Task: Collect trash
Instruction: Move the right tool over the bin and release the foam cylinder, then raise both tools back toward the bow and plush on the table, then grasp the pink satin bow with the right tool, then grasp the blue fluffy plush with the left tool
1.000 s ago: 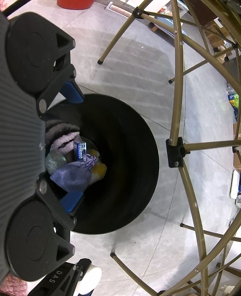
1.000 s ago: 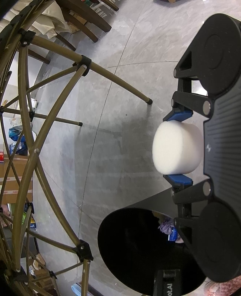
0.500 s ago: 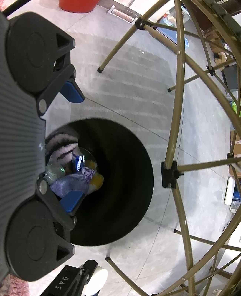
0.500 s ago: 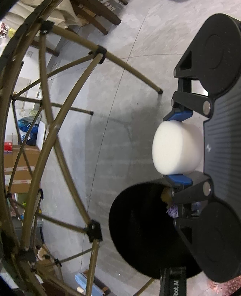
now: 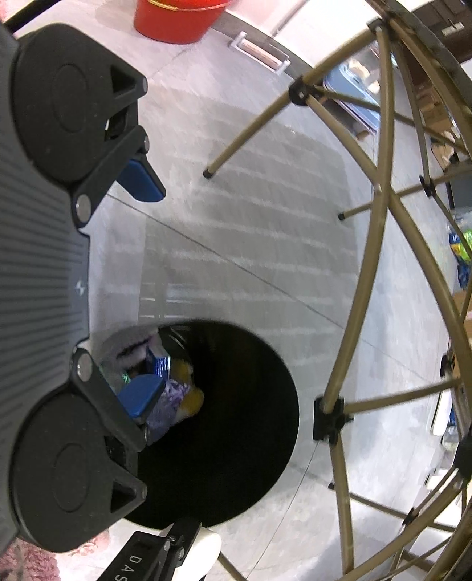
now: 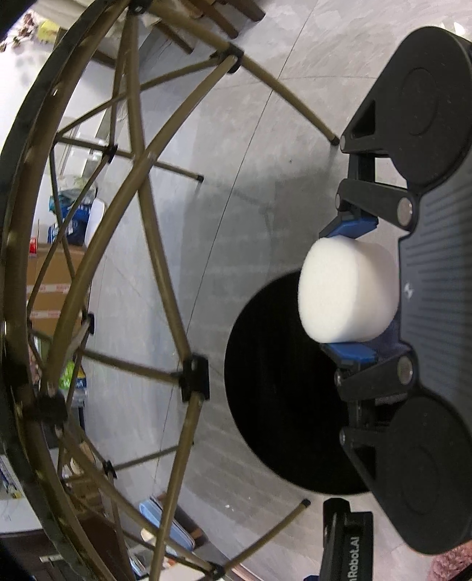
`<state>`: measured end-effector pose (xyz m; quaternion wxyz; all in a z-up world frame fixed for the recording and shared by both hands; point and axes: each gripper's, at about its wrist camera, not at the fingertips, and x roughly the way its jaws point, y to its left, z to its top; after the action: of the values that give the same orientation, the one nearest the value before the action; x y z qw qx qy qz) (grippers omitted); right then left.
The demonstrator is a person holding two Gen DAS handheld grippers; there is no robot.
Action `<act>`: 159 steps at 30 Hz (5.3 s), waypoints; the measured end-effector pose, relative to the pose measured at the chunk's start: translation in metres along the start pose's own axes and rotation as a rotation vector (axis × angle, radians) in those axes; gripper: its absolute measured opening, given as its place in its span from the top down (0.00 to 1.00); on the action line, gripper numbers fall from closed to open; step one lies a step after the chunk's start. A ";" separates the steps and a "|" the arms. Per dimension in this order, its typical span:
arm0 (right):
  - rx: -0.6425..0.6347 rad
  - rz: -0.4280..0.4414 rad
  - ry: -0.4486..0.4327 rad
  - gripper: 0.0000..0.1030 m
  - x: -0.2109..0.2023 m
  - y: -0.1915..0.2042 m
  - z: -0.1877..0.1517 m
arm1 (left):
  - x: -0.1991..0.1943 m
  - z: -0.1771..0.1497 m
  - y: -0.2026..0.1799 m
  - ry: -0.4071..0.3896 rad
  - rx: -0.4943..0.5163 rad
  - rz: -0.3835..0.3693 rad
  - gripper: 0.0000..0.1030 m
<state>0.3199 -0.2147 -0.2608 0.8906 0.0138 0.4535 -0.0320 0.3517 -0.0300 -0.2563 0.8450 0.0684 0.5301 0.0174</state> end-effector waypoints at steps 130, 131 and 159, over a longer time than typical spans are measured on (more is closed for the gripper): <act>-0.017 -0.031 -0.485 0.00 -0.039 -0.060 0.262 | -0.117 0.211 -0.015 -0.632 -0.042 -0.086 0.00; -0.022 -0.038 -0.456 0.00 -0.030 -0.060 0.273 | -0.115 0.217 -0.016 -0.629 -0.040 -0.086 0.00; 0.160 0.051 -0.386 0.55 0.047 -0.115 0.339 | -0.012 0.352 -0.085 -0.398 0.013 -0.088 0.00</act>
<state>0.6127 -0.3500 -0.0991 0.9576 0.0897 0.2698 -0.0473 0.6590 -0.1492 -0.1058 0.9326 0.0528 0.3551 -0.0369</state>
